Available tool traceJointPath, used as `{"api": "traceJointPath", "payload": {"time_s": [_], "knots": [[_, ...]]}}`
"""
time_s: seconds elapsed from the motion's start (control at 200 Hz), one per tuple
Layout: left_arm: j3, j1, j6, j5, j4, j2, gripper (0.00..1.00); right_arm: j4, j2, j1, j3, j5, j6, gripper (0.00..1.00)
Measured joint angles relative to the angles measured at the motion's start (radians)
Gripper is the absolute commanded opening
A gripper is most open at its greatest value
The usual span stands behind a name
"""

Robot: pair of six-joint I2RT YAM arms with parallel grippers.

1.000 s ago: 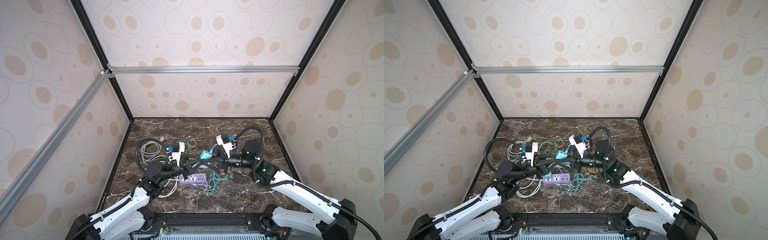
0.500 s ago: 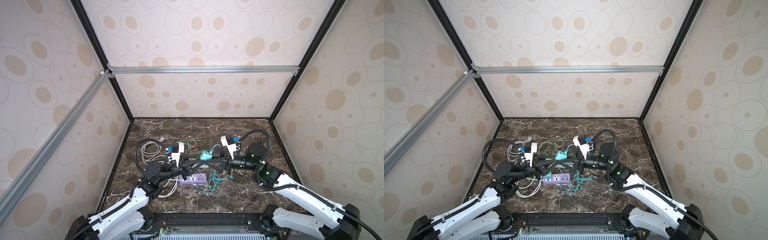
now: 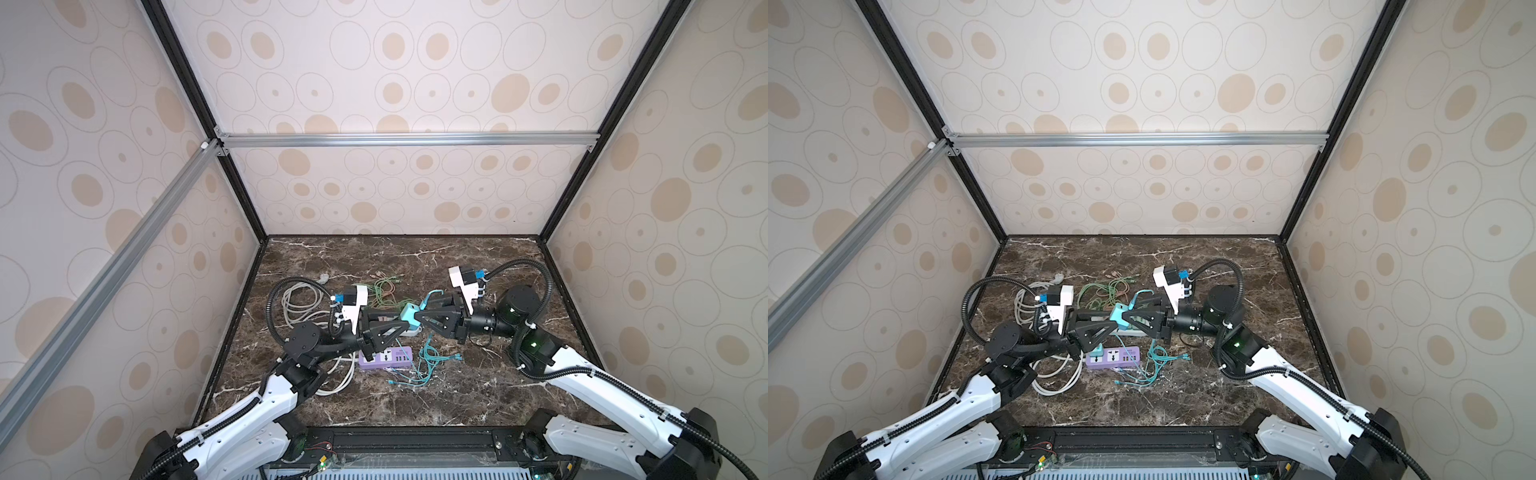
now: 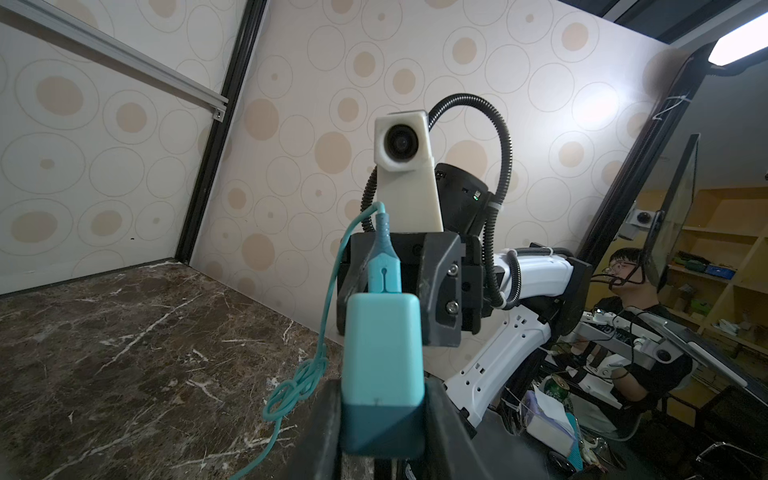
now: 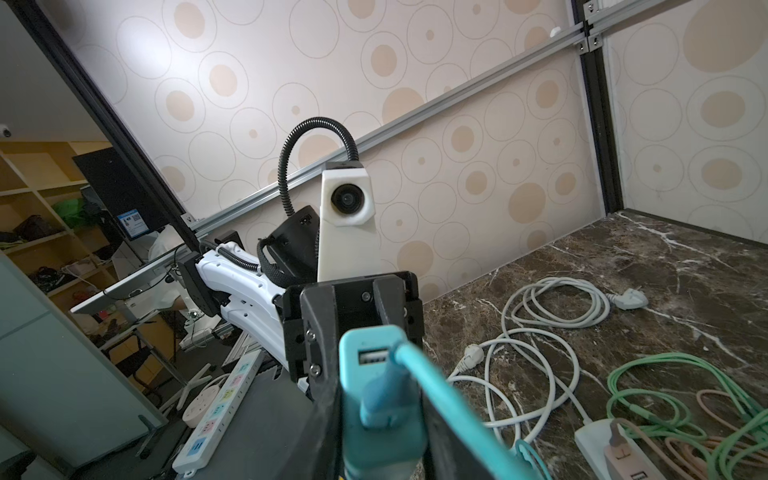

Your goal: Insert the plug

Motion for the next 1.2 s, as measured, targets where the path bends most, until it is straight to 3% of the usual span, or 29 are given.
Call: {"api": "traceJointPath", "payload": {"time_s": [0.145, 0.3, 0.475, 0.69, 0.87, 1.03, 1.2], "knots": [[0.000, 0.000, 0.000, 0.000, 0.000, 0.000, 0.00, 0.023, 0.014, -0.008, 0.000, -0.025, 0.001, 0.28], [0.000, 0.002, 0.000, -0.002, 0.000, 0.000, 0.02, 0.045, 0.026, -0.013, 0.000, -0.041, 0.003, 0.20], [0.000, 0.002, 0.002, -0.012, -0.016, 0.000, 0.34, 0.026, 0.026, -0.014, 0.003, -0.029, -0.011, 0.06], [0.006, 0.000, 0.034, -0.067, -0.130, -0.014, 0.51, -0.089, 0.025, -0.021, 0.005, 0.011, -0.066, 0.01], [0.006, 0.000, 0.064, -0.114, -0.222, -0.063, 0.58, -0.159, 0.026, -0.049, 0.008, 0.061, -0.136, 0.00], [0.006, 0.000, 0.080, -0.198, -0.344, -0.124, 0.63, -0.213, 0.034, -0.051, 0.010, 0.127, -0.254, 0.00], [0.006, 0.005, 0.088, -0.399, -0.556, -0.207, 0.67, -0.266, 0.093, -0.051, 0.010, 0.191, -0.407, 0.00]]}}
